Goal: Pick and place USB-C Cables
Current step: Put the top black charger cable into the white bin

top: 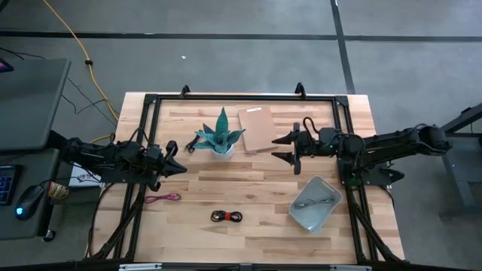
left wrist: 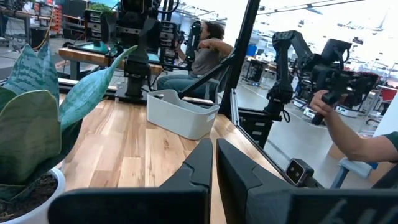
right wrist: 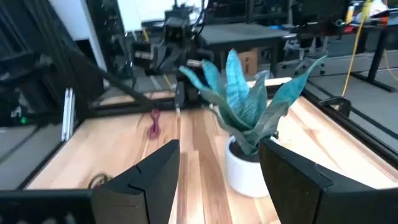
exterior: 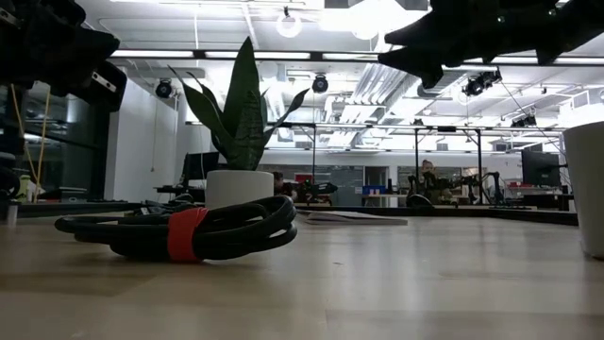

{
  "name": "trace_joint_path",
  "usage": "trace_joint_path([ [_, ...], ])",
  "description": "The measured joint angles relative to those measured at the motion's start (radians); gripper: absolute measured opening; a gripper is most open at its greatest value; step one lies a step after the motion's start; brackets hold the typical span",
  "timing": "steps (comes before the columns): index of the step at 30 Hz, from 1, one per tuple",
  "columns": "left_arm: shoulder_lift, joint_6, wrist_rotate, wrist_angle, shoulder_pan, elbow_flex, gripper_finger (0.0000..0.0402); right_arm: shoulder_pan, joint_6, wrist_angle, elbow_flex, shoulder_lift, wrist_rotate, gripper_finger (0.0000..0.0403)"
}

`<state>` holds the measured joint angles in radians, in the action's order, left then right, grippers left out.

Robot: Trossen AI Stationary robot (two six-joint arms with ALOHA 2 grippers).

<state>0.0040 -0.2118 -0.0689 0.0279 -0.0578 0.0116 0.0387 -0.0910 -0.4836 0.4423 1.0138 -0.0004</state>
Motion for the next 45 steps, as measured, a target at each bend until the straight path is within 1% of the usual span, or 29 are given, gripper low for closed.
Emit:
trace_joint_path([
  [5,0.000,0.055,0.112,0.033,0.000,0.000,0.0003,0.000,-0.071,-0.007,0.000,0.000,-0.001,0.0211],
  [9,0.000,0.012,0.174,0.062,0.000,0.000,0.0003,0.000,-0.091,0.009,0.000,0.000,-0.001,0.0211],
  [24,0.000,0.006,0.190,0.156,0.000,0.000,0.0003,0.000,-0.079,0.009,0.000,0.000,-0.001,0.0211],
  [26,0.001,0.037,0.225,0.225,0.000,0.000,0.0003,0.000,-0.066,0.009,0.000,0.000,0.009,0.0211],
  [28,0.000,0.019,0.285,0.296,0.000,0.001,0.0004,0.000,-0.061,0.009,0.000,0.000,0.020,0.0211],
  [30,0.006,0.007,0.336,0.304,0.001,0.014,0.0010,0.000,-0.058,0.009,0.000,0.000,0.027,0.0211],
  [33,0.046,-0.004,0.392,0.244,0.000,0.055,0.0035,0.000,-0.058,0.008,0.000,0.000,0.044,0.0211],
  [37,0.180,-0.062,0.514,0.134,0.001,0.119,0.0092,0.000,-0.058,0.008,0.000,0.000,0.060,0.0211],
  [41,0.373,-0.093,0.631,0.022,0.016,0.219,0.0157,0.000,-0.061,0.008,0.000,0.000,0.061,0.0211],
  [43,0.481,-0.122,0.659,-0.082,0.046,0.293,0.0185,0.000,-0.063,0.009,0.000,0.000,0.060,0.0211],
  [45,0.592,-0.172,0.659,-0.222,0.089,0.373,0.0207,0.000,-0.064,0.009,0.000,0.000,0.061,0.0211],
])
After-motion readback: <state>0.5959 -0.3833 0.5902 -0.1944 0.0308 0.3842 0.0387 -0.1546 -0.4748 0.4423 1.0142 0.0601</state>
